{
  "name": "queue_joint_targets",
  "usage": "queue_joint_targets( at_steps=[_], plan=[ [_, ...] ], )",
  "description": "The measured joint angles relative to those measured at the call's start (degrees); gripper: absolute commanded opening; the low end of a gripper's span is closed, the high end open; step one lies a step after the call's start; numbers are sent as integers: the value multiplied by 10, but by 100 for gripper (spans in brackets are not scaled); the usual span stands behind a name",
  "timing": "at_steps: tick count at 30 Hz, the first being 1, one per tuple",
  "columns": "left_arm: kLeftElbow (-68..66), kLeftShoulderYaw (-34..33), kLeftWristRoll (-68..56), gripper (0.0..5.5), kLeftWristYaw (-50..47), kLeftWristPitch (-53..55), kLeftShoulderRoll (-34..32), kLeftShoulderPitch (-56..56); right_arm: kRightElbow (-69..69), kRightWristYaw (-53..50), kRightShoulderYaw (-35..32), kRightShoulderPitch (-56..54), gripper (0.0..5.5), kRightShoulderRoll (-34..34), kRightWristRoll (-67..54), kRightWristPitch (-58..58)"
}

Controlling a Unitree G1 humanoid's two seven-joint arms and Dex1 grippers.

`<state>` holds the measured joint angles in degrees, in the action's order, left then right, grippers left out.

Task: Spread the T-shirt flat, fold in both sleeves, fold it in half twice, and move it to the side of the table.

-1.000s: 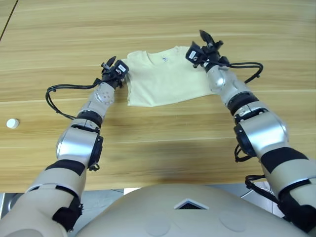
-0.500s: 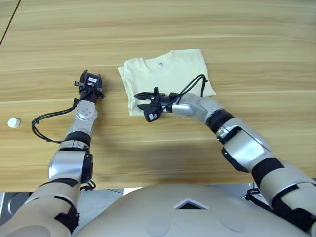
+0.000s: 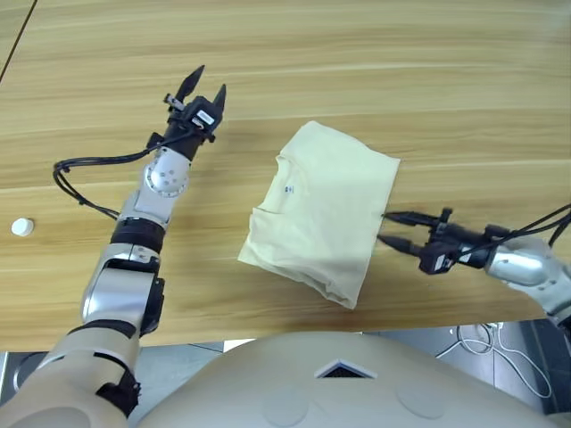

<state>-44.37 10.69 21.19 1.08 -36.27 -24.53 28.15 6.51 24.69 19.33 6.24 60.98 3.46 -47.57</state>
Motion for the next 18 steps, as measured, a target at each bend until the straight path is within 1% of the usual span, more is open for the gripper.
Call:
queue_joint_targets(
  at_steps=[2,4,5,7,9,11,14,18],
  plan=[
    [0,25,14,219,26,-15,3,2,-8,-3,-25,0,215,-23,-46,1],
    [1,68,22,219,75,-61,20,9,-52,-3,-48,-8,215,-64,-145,-3],
    [1,79,20,219,92,-78,26,10,-61,-1,-56,-13,215,-75,-173,1],
    [-1,139,21,219,174,-162,30,13,-59,-20,-94,-55,215,-133,-234,54],
    [-21,180,26,219,235,-191,32,15,-41,-39,-112,-81,215,-165,-218,89],
    [-66,219,67,219,255,-198,27,23,-28,-52,-118,-86,215,-198,-171,113],
    [-103,249,113,219,238,-196,26,78,-17,-54,-118,-87,215,-232,-121,124],
    [-114,258,134,219,196,-187,13,89,-16,-47,-122,-87,215,-249,-90,128]
  ],
)
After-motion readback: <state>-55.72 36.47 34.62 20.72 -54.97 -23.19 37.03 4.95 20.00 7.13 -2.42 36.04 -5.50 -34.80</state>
